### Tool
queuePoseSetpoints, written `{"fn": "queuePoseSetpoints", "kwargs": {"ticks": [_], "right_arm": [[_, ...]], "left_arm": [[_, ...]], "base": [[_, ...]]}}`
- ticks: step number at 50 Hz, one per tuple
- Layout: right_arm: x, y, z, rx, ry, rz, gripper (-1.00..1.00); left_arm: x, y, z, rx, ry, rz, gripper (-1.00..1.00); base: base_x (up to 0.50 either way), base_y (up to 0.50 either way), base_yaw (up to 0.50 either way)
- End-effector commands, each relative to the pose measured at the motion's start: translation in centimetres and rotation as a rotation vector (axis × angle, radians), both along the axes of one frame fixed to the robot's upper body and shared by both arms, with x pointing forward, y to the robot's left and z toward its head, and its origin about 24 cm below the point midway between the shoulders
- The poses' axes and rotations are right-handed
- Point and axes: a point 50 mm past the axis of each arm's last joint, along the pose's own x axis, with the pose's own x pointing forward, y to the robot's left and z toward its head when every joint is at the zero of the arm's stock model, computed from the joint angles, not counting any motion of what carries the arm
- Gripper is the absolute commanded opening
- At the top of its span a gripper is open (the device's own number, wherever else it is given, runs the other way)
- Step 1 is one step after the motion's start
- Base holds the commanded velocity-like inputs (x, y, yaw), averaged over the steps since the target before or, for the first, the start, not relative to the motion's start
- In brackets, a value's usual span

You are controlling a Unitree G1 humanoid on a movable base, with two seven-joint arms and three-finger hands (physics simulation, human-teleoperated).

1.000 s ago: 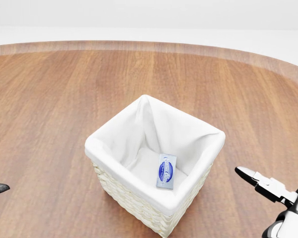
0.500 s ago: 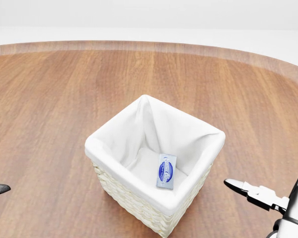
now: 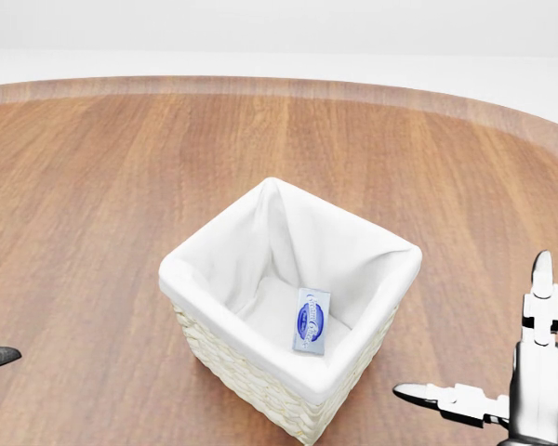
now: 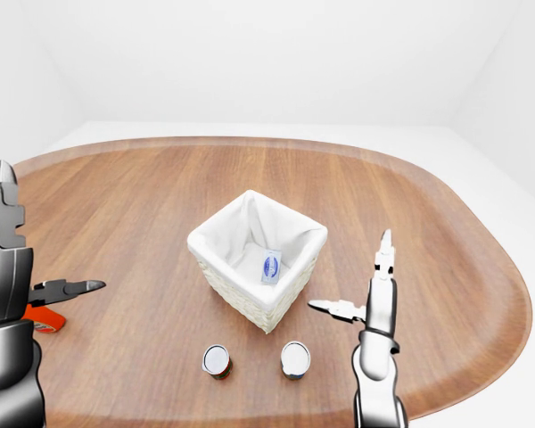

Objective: Pick up the alphabet soup and the cream cheese box, and put them in the basket.

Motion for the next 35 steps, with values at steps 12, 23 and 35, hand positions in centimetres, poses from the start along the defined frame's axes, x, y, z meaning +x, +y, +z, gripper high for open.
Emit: {"fn": "queuePoseSetpoints", "kwargs": {"ticks": [12, 23, 35], "right_arm": [[-2.2, 0.2, -0.6, -0.123, 0.154, 0.171, 1.00], [-3.1, 0.3, -2.6, -0.161, 0.279, 0.200, 1.00], [-3.8, 0.8, -4.3, -0.176, 0.372, 0.236, 1.00]], "left_arm": [[-0.2, -0.2, 0.2, 0.020, 0.002, -0.002, 1.00], [-0.3, -0.3, 0.3, 0.021, -0.002, -0.001, 1.00], [-0.4, -0.3, 0.3, 0.022, -0.005, -0.010, 1.00]], "base": [[0.00, 0.00, 0.00], [0.00, 0.00, 0.00], [0.00, 0.00, 0.00]]}}
